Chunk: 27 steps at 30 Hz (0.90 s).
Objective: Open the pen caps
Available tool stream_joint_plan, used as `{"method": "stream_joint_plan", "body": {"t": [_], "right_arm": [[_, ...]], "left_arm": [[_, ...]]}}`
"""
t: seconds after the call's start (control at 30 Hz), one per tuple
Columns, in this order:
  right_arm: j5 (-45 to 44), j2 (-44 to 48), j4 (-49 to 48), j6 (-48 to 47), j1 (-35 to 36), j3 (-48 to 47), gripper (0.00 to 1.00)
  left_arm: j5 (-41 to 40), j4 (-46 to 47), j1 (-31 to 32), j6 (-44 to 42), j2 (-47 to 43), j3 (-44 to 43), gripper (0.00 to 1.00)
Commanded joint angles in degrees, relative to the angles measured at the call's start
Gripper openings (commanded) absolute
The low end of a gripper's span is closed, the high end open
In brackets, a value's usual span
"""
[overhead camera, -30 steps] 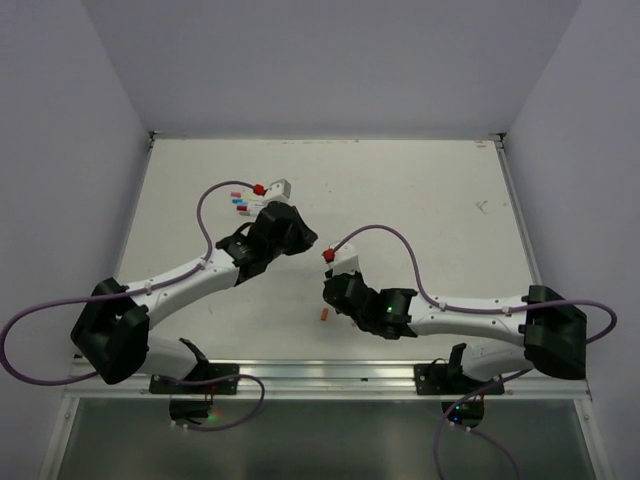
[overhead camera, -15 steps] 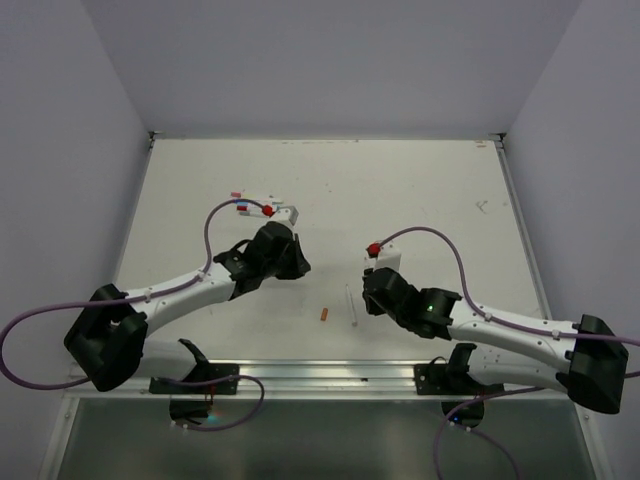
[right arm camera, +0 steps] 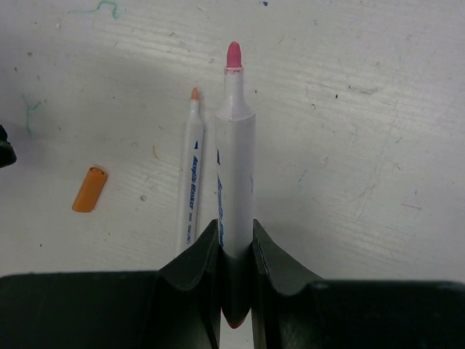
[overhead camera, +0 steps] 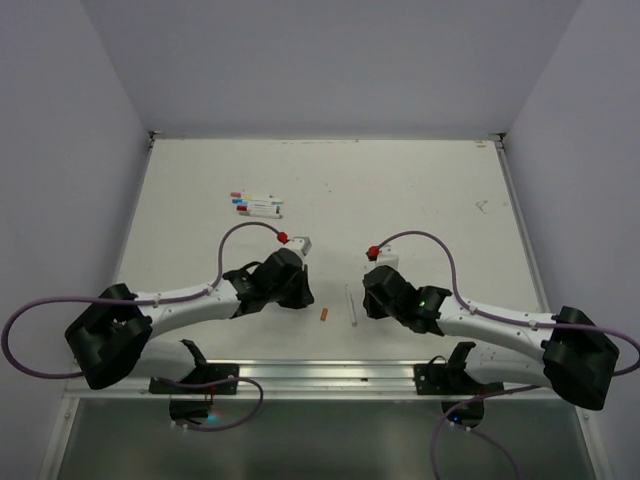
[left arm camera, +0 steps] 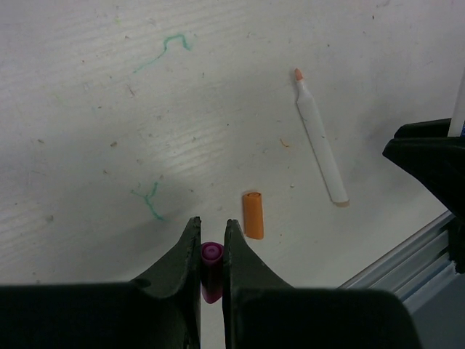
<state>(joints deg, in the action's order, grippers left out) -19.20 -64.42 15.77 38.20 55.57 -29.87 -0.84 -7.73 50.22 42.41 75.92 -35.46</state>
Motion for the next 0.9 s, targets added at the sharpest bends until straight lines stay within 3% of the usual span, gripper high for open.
{"method": "stream_joint_plan", "body": {"t": [0.0, 0.5, 0.87], "right_arm": [[1.9, -1.7, -4.2, 1.0, -0.2, 0.6, 0.00], [2.0, -8.1, -8.0, 1.4, -0.4, 1.2, 0.05], [2.1, -7.2, -7.9, 1.3, -0.5, 2.2, 0.12]], "left_arm": [[-3.6, 1.2, 1.5, 0.2, 1.6, 0.9, 0.00], [-7.4, 2.4, 4.4, 1.5, 7.1, 1.2, 0.07], [-7.9, 3.0, 5.3, 2.2, 8.8, 1.4, 0.10]]}}
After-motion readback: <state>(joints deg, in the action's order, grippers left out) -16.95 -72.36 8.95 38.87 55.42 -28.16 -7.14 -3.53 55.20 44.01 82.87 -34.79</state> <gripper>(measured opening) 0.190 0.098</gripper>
